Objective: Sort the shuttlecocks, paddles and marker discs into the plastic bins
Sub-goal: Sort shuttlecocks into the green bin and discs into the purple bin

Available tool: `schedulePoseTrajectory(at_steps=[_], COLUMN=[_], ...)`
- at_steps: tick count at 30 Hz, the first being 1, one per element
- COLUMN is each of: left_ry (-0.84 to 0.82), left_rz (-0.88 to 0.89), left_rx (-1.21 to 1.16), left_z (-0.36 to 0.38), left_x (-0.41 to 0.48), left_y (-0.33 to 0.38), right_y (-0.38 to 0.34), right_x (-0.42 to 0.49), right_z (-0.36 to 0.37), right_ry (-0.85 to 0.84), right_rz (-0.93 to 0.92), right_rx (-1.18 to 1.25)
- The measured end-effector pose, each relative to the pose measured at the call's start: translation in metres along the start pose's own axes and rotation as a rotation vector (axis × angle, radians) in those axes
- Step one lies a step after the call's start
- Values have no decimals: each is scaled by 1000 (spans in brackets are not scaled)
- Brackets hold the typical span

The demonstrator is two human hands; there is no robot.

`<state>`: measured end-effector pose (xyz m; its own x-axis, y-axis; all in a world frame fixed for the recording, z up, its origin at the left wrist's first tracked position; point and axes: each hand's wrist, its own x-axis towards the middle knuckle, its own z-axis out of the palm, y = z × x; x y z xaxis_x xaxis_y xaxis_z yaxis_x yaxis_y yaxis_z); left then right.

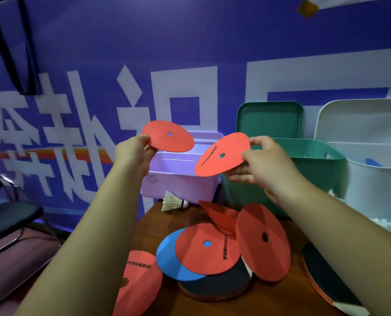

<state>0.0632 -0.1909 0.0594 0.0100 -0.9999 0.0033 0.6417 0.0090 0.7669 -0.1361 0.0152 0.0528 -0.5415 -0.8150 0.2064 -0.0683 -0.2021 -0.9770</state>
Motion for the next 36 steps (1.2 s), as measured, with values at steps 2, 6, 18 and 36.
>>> schedulePoseTrajectory(at_steps=[2,6,18,36], left_ry=[18,25,-142,-596], left_rz=[-8,120,180,-6], left_rx=[97,984,1047,1673], left_z=[10,8,-42,-131], left_x=[12,22,45,-40], left_y=[-7,-25,-20,-3], right_y=[3,9,3,24], right_x=[9,22,64,45], right_z=[4,9,53,34], right_ry=[8,13,-56,-310], right_rz=[0,4,-15,-196], right_rx=[10,-5,-56,-861])
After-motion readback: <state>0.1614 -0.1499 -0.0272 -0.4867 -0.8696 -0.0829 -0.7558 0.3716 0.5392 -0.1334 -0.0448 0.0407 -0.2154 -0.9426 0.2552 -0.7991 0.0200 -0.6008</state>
